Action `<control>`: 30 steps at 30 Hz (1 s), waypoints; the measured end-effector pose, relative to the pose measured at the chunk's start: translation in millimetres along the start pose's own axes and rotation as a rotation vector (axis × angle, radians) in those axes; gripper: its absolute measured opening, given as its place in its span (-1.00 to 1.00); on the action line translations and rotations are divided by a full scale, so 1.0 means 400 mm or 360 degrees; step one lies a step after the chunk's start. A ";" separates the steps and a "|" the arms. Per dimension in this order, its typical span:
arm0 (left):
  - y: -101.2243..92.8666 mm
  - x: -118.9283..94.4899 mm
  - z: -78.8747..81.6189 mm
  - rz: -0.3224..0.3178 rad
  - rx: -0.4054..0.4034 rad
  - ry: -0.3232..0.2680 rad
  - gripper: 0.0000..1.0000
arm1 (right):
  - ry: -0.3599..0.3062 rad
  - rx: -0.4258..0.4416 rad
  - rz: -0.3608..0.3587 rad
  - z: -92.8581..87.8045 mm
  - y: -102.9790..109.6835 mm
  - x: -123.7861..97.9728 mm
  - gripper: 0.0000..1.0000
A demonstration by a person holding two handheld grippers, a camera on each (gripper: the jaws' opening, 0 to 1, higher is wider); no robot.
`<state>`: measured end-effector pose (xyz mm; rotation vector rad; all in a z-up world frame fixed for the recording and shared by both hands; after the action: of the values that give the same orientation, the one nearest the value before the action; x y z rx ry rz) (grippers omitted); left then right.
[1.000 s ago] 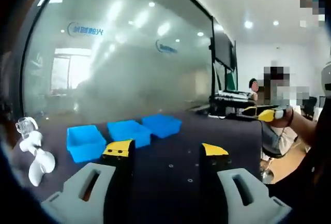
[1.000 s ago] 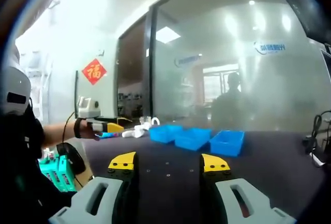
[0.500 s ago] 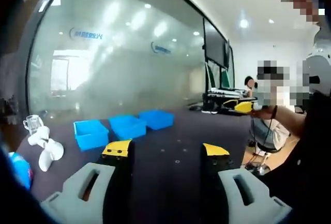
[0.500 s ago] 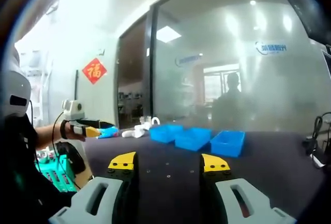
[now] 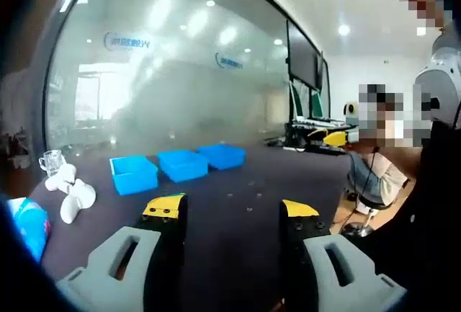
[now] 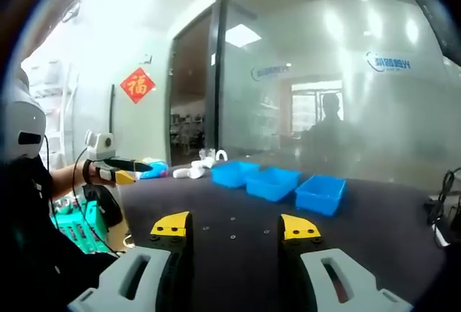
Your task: Sort the screws, nuts, and washers into the corresponding bins
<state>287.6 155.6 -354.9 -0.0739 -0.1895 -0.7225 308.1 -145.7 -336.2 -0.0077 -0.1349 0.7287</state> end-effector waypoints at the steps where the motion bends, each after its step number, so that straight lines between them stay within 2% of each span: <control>1: 0.001 -0.002 0.000 0.0003 -0.0004 -0.0001 -0.02 | 0.0018 0.0000 0.0018 -0.001 0.002 0.001 -0.14; 9: 0.009 -0.019 0.004 0.0026 0.0010 0.0012 -0.02 | 0.0202 -0.0077 0.0187 -0.004 0.002 0.027 -0.14; 24: 0.019 -0.044 -0.014 0.0038 0.0015 0.0060 -0.02 | 0.0611 -0.0238 0.0498 -0.078 0.038 0.077 -0.18; 30: 0.024 -0.052 -0.022 0.0045 0.0008 0.0073 -0.02 | 0.0656 -0.0248 0.0572 -0.081 0.053 0.099 -0.18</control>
<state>280.1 175.1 -367.5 -0.0551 -0.1462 -0.6950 327.2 -102.3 -364.9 -0.3362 0.2098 1.0575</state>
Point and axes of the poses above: the point that each gripper's makers call its tool centre point, and the gripper's own axes: x roughly forward along the fingers, y roughly to its left, z roughly out of its top, the point moved 1 cm from there along -x, roughly backward along the fingers, and after that the axes turned 15 degrees about -y, right-handed, at the moved point
